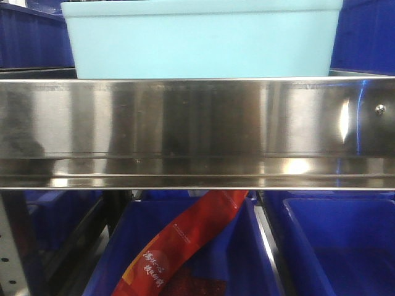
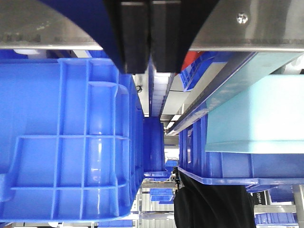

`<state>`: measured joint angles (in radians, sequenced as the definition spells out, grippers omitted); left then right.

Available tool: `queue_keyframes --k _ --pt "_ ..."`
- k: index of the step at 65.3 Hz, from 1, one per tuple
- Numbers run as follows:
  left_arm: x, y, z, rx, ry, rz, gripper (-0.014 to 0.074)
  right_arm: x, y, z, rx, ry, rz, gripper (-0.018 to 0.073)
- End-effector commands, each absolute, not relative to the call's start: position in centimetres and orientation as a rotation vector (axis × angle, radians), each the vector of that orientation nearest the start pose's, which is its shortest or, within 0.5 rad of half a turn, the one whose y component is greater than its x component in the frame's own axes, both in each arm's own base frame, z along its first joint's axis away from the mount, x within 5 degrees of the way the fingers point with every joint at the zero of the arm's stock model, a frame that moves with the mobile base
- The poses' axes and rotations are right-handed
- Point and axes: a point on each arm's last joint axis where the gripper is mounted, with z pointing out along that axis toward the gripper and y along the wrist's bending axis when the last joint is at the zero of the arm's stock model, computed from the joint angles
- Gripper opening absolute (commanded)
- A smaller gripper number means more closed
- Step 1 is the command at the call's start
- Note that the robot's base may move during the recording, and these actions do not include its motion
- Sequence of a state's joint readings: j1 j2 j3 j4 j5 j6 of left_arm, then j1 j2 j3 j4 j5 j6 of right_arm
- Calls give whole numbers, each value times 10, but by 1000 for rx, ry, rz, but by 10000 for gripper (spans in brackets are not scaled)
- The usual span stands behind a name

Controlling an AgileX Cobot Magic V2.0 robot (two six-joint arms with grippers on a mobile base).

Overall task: Fetch blue bin and place on conveyor start
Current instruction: 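Reach both grippers down to the rims of the turquoise bin on the shelf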

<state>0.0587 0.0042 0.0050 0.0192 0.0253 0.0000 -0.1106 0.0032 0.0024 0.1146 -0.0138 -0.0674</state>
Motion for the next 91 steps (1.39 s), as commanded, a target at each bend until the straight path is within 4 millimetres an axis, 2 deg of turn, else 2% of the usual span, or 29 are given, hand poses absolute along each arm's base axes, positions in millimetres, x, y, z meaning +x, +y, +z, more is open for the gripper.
queue_keyframes --k 1,35,60,67,72,77,83,91 --pt "56 3 212 -33 1495 59 -111 55 -6 216 118 1448 -50 -162" --pt "56 3 213 -32 1491 59 -111 55 -6 216 118 1448 -50 -162" --pt "54 3 226 -39 1338 49 -111 54 -7 225 134 1343 -46 -162" --pt "49 3 250 -35 1342 54 -111 45 -4 259 116 1378 -28 -162" --pt "42 3 280 -28 1365 66 -99 35 -1 289 100 1419 -14 -155" --pt "43 3 302 -23 1397 77 -25 34 0 314 91 1473 -5 -72" --pt "48 3 328 -24 1412 77 139 45 -1 339 91 1503 -3 151" --pt "69 4 345 -33 1472 62 428 72 -4 350 102 1566 -3 478"
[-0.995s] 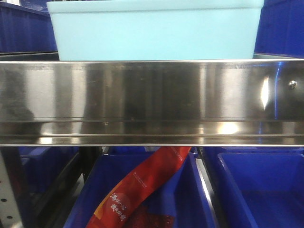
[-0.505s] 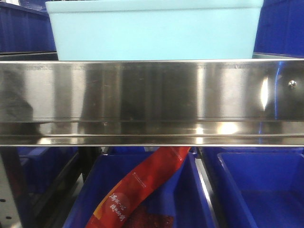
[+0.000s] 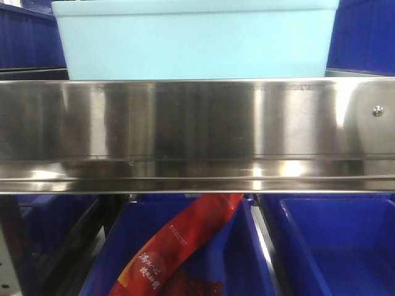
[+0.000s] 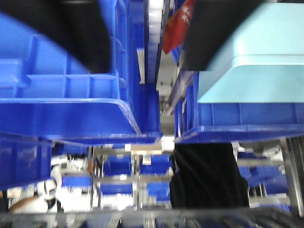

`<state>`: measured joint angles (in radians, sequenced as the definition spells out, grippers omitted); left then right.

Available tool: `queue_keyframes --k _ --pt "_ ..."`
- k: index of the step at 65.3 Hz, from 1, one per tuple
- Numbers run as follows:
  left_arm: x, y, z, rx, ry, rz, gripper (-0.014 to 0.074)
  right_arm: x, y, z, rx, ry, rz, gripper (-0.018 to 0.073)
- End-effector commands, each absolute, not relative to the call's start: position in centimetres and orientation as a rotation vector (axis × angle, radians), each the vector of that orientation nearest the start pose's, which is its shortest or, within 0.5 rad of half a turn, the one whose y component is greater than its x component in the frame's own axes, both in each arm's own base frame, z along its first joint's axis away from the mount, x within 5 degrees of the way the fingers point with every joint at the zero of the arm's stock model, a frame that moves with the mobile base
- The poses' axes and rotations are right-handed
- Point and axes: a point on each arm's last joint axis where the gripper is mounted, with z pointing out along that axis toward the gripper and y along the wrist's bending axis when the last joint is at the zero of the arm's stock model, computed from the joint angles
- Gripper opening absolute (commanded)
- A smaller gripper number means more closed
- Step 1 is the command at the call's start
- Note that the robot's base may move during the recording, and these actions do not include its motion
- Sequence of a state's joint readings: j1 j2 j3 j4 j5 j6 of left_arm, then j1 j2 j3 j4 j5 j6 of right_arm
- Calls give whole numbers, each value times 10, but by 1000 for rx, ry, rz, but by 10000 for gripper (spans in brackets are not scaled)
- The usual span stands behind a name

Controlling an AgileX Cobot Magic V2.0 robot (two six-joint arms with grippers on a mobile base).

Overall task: Fetch blue bin and place on conveyor start
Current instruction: 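Reach both grippers down to the rims of the turquoise bin on the shelf, then close both grippers on opposite side walls of the turquoise bin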

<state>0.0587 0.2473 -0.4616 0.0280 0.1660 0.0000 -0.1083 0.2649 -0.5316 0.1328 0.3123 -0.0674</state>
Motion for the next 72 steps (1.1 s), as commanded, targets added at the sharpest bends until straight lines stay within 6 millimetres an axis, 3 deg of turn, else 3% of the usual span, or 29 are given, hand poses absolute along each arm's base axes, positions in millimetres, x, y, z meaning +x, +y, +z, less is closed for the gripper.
queue_keyframes --k 1,4,8,23,36,50,57,65,72 --pt "72 4 346 -38 1480 54 452 75 -5 350 104 1567 -4 507" --pt "81 4 350 -39 1516 41 516 85 -6 351 103 1571 -14 580" --pt "90 1 356 -7 1547 19 552 96 -7 356 97 1586 -18 567" --pt "128 -32 399 216 1655 -174 547 139 9 394 -76 1752 54 559" --pt "190 -74 426 348 1837 -259 547 195 42 425 -249 1924 171 559" --pt "265 -96 445 286 2074 -274 547 257 51 454 -156 2132 193 559" --pt "300 -96 446 238 2169 -264 547 288 55 458 -162 2224 161 559" --pt "338 -97 433 201 2260 -271 547 321 62 447 -168 2311 154 559" --pt "362 -100 416 192 2325 -263 547 349 67 426 -156 2379 154 559"
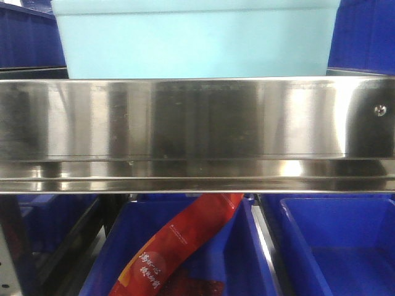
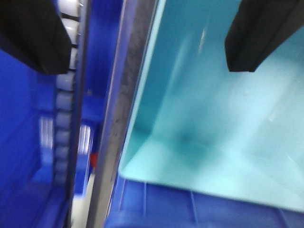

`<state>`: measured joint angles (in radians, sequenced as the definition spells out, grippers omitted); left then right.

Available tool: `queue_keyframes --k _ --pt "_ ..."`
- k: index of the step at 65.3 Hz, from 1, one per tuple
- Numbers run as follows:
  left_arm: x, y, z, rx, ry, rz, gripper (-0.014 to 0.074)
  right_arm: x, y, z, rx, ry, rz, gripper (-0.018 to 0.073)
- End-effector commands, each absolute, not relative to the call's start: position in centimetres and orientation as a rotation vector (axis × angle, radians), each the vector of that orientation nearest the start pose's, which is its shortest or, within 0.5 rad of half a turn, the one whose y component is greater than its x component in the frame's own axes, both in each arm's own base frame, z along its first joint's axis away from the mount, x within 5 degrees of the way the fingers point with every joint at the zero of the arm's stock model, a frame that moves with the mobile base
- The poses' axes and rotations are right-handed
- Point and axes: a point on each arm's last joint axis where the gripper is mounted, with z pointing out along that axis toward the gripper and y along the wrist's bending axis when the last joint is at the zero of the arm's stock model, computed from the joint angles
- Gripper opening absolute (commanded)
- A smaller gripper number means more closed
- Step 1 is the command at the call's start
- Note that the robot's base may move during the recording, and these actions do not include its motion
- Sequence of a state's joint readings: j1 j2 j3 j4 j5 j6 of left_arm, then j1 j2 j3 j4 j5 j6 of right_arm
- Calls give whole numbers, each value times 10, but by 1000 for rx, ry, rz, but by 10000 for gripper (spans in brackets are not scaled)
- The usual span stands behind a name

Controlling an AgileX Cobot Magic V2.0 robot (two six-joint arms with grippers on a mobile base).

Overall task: Fetch blue bin and place on conveyor start
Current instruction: 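Close both grippers on opposite side walls of the turquoise bin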

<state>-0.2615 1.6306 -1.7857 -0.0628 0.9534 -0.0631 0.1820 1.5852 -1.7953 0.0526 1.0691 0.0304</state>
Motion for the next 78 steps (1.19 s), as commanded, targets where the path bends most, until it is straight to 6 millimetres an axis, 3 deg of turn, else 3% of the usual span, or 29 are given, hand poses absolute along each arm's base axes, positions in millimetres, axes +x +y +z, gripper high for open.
queue_keyframes --k 1,18,28,33,36,40,46,51,66,78 --pt "367 -101 411 192 2337 -262 547 354 68 421 -147 2390 157 559" --pt "404 -111 353 196 2479 -242 547 397 76 368 -105 2486 160 559" --pt "413 -113 336 198 2519 -236 545 411 78 346 -106 2534 154 549" --pt "413 -113 335 198 2523 -235 515 414 79 339 -106 2551 151 471" --pt "413 -113 335 198 2523 -235 466 415 79 337 -107 2556 151 408" --pt "413 -113 335 198 2523 -235 355 416 79 335 -107 2561 150 257" --pt "413 -113 335 199 2522 -232 75 416 79 335 -107 2561 150 -16" --pt "413 -113 336 199 2520 -230 -109 416 79 335 -108 2560 144 -168" --pt "411 -112 337 207 2546 -214 -111 414 77 336 -113 2573 126 -151" --pt "400 -109 357 212 2539 -215 -111 402 75 359 -112 2525 133 -151"
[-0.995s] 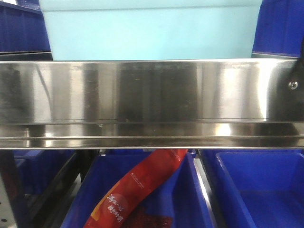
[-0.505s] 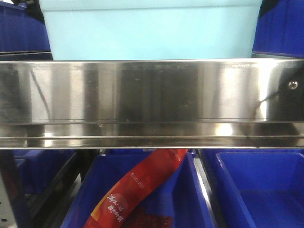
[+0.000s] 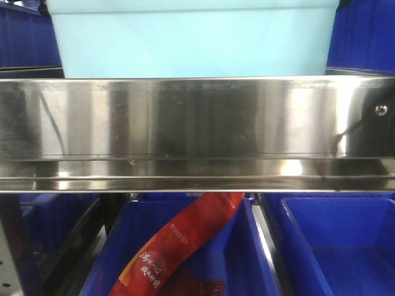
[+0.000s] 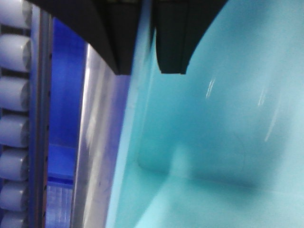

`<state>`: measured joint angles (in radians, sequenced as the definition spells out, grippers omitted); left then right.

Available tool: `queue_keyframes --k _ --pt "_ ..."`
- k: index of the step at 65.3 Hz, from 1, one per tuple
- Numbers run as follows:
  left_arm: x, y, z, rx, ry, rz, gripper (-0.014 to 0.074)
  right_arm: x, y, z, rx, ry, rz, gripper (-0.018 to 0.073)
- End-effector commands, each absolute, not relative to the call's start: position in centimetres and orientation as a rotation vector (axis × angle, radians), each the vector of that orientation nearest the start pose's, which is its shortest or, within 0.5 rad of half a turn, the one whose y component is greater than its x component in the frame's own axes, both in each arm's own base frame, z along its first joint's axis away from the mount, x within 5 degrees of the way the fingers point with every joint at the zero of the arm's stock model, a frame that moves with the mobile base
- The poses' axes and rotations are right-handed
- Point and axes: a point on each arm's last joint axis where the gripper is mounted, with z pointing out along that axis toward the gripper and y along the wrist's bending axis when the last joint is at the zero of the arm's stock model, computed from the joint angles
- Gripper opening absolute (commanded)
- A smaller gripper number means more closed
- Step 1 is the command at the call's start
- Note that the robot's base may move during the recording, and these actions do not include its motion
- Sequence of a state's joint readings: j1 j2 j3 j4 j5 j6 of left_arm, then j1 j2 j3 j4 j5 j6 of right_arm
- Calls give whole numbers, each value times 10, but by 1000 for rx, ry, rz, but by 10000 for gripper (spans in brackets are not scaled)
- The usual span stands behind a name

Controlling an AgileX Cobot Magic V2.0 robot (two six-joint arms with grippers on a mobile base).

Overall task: Fetch blue bin and place on conveyor start
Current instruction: 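Close both grippers on opposite side walls of the turquoise bin, then lift the turquoise bin with both grippers and pull it off the shelf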

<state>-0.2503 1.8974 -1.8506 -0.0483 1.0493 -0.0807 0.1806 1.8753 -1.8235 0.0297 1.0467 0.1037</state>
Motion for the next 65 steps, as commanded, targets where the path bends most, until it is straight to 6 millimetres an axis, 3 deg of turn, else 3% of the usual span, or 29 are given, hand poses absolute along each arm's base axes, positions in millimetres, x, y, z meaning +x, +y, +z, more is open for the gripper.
queue_keyframes --k 1,20,35,46,57,65 --pt "398 -108 360 212 2532 -216 -111 400 75 362 -112 2517 134 -151" --pt "344 -95 439 207 2340 -246 -111 346 65 437 -106 2323 154 -151" --pt "294 -82 473 217 2340 -235 -111 294 57 471 -117 2318 159 -151" --pt "278 -77 471 218 2350 -231 -111 269 59 465 -142 2327 168 -151" --pt "267 -77 452 227 2420 -243 -111 253 56 449 -144 2331 174 -151" --pt "262 -82 436 255 2460 -246 -111 250 56 455 -139 2267 184 -151"
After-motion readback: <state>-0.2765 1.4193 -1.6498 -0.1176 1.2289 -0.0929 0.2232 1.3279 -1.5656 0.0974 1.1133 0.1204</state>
